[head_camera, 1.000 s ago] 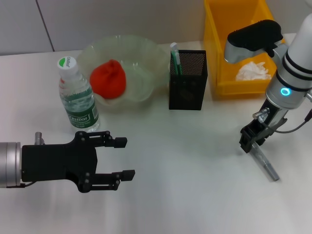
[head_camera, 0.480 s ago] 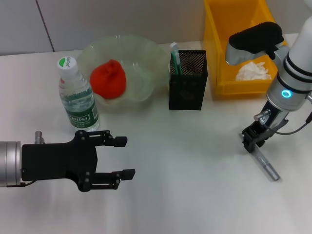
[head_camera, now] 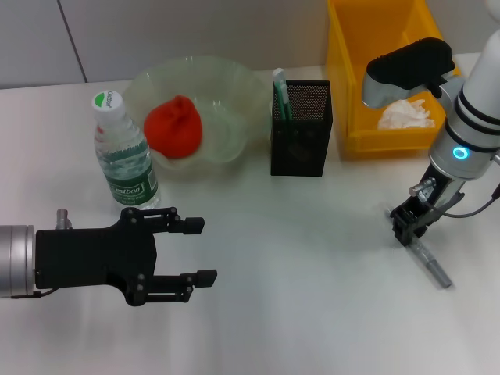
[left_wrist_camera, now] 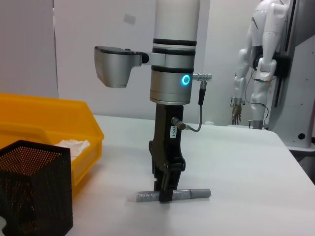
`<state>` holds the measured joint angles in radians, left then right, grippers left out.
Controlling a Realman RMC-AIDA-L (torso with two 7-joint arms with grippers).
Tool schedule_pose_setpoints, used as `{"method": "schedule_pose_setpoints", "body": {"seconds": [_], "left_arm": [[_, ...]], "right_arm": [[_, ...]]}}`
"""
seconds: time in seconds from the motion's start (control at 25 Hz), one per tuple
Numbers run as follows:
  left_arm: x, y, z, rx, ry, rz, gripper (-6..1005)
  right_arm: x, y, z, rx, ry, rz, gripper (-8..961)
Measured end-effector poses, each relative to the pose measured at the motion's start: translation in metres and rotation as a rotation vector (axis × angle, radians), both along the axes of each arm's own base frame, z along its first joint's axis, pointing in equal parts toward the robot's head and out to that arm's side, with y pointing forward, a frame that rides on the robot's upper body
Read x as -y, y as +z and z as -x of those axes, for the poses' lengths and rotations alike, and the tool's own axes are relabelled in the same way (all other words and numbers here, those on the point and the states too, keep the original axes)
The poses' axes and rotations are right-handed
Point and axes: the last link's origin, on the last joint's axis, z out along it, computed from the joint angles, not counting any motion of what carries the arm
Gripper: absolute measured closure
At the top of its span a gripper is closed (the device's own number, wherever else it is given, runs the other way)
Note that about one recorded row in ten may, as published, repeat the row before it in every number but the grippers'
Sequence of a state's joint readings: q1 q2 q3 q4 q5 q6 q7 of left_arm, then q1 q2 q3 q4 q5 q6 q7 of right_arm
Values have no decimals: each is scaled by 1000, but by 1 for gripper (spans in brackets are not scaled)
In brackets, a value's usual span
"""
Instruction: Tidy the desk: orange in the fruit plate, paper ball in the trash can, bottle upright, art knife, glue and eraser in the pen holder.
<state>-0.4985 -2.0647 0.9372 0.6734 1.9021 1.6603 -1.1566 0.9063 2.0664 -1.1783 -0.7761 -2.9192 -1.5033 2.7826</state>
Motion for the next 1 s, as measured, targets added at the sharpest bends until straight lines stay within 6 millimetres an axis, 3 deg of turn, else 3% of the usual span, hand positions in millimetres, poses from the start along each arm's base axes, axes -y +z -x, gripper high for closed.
{"method": "schedule_pose_setpoints", "body": {"seconds": [0.48, 0.76, 1.0], "left_arm": [[0, 0, 1, -1, 4, -2, 224], [0, 0, 1, 1, 5, -4, 222], [0, 0, 1, 1, 5, -5, 221]], "right_arm": [[-8, 8, 11, -32, 39, -34, 813], [-12, 27, 53, -316, 185, -39, 815], [-10, 41, 63, -449, 283, -56, 816]]}}
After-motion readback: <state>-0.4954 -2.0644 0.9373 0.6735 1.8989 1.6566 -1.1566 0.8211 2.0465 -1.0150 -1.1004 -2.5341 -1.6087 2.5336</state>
